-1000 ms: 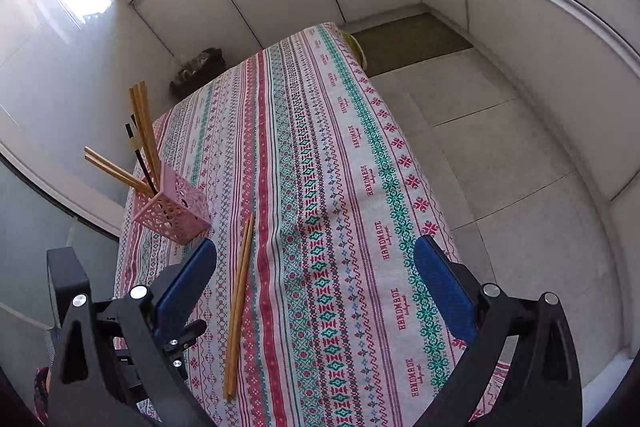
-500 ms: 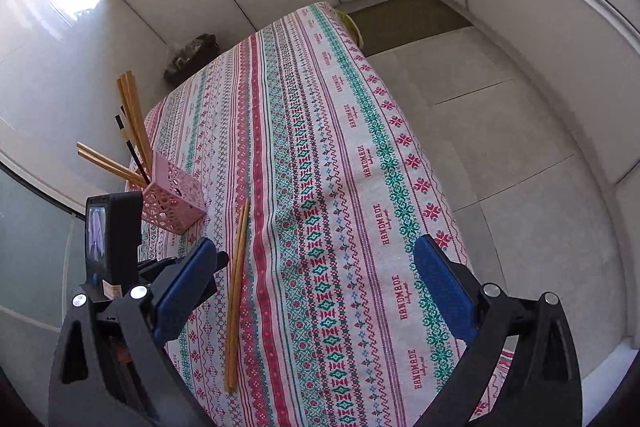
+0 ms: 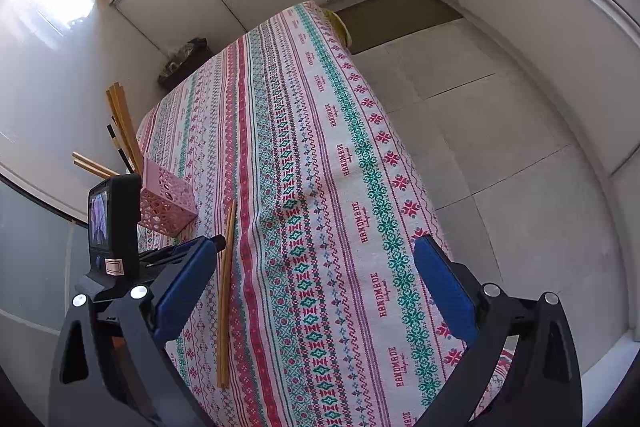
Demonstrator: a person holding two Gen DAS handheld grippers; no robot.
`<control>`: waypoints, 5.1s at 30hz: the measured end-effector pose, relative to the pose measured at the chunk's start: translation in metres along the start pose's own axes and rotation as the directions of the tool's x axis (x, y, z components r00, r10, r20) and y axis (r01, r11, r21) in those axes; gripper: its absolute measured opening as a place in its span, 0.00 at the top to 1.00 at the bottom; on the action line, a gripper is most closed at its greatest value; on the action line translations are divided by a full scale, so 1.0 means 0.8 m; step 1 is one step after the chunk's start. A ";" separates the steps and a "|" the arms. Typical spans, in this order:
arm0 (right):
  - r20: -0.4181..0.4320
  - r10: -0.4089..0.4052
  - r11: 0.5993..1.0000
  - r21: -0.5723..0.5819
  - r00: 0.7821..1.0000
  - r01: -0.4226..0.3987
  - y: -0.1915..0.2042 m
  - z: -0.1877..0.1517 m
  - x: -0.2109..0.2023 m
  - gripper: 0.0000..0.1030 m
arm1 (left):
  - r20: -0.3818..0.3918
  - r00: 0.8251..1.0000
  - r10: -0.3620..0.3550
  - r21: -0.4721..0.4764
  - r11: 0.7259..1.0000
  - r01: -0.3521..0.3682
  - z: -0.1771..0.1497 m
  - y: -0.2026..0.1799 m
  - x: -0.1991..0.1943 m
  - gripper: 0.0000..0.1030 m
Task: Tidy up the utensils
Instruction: 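Move the left tool to the pile and grasp tan chopsticks, then lift the left tool's chopsticks while the right tool grasps another tan chopstick, then carry both chopsticks over the pink holder and open both tools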
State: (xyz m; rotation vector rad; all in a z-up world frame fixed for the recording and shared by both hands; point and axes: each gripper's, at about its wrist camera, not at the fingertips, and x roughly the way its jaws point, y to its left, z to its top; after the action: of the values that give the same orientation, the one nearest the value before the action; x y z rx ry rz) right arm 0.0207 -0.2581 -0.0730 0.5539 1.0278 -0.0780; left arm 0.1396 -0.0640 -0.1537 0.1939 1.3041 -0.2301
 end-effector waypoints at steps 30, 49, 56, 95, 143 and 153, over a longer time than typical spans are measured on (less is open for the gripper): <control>-0.015 0.004 1.000 0.030 1.000 -0.003 -0.017 0.002 -0.002 0.07 | 0.011 0.998 0.065 -0.007 0.998 -0.065 0.030 -0.003 0.015 0.73; -0.107 0.084 0.991 0.114 0.991 -0.072 0.017 0.008 0.045 0.07 | 0.038 0.992 -0.122 -0.022 0.992 0.123 0.010 0.030 -0.012 0.85; -0.114 0.079 0.991 0.120 0.990 -0.066 0.011 0.006 0.047 0.07 | 0.016 0.992 -0.122 -0.031 0.992 0.122 0.016 0.031 0.003 0.85; -0.205 -0.280 0.955 -0.164 0.938 0.249 0.159 -0.017 0.190 0.27 | 0.343 0.939 -0.017 -0.023 0.999 0.026 -0.099 0.096 -0.099 0.96; 0.329 0.295 0.951 -0.197 0.897 -0.240 0.210 0.083 -0.128 0.94 | 0.779 0.627 0.015 -0.140 0.979 0.150 -0.005 0.173 -0.312 0.96; 0.292 0.308 0.940 -0.243 0.906 -0.241 0.252 0.101 -0.068 0.94 | 0.688 0.725 0.019 -0.187 0.970 0.153 0.013 0.198 -0.243 0.63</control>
State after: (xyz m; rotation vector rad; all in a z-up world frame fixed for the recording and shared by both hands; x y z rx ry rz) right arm 0.1195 -0.1328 0.0846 0.4765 0.6168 0.1808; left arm 0.1449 0.0967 0.0386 -0.1412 0.5757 -0.1826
